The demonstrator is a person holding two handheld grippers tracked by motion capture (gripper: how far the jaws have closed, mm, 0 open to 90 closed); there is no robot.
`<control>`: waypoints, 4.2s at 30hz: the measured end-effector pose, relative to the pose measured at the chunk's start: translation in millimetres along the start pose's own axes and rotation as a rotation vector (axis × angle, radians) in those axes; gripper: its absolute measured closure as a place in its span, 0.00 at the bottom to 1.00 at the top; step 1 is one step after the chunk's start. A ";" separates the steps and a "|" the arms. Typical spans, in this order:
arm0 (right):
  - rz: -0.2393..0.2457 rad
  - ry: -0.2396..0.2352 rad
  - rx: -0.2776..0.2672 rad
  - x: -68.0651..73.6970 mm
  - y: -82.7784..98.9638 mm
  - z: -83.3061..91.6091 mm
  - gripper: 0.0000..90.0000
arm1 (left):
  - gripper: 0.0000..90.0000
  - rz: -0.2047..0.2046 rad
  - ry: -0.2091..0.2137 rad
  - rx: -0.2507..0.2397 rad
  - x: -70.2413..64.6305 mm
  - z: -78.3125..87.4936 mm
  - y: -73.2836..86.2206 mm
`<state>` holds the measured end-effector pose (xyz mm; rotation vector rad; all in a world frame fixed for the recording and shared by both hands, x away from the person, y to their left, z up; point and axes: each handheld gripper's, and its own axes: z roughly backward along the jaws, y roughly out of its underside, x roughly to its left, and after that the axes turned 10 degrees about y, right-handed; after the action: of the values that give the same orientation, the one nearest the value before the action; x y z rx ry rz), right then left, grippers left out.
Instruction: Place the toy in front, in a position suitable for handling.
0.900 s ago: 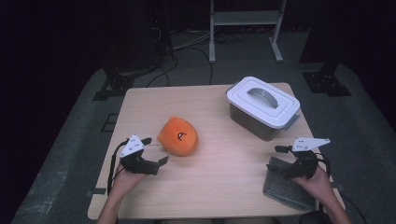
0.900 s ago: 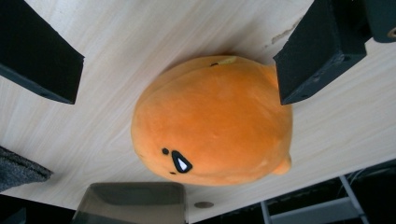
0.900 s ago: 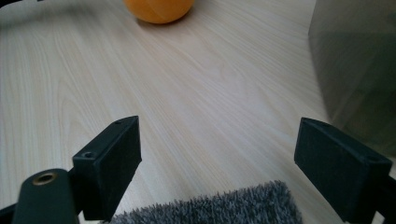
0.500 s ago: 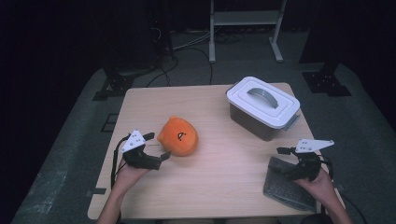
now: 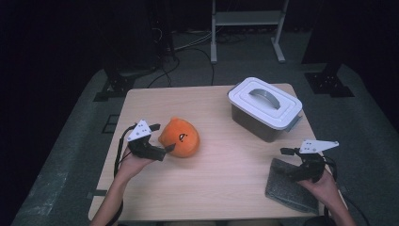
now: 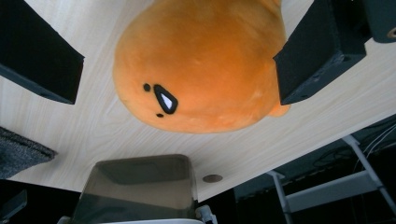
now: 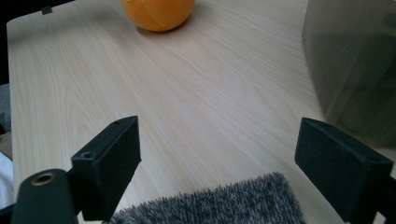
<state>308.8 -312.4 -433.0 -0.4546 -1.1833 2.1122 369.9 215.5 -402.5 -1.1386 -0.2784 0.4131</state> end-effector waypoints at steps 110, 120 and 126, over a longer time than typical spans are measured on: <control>0.080 -0.028 0.035 14.5 -3.0 -6.0 0.15 | 0.74 -0.005 0.213 0.117 -110.2 -80.3 -14.9; 0.124 -0.069 0.005 30.3 -20.1 -10.2 0.16 | 0.71 -0.019 0.214 0.122 -112.2 -80.6 -14.2; 0.200 -0.095 -0.002 48.8 -38.4 -14.9 0.16 | 0.69 -0.023 0.217 0.127 -112.3 -80.8 -14.1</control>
<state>297.1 -255.1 -407.3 -0.4966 -1.2372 2.3263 306.2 93.6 -422.3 -1.0446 -0.0741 0.2794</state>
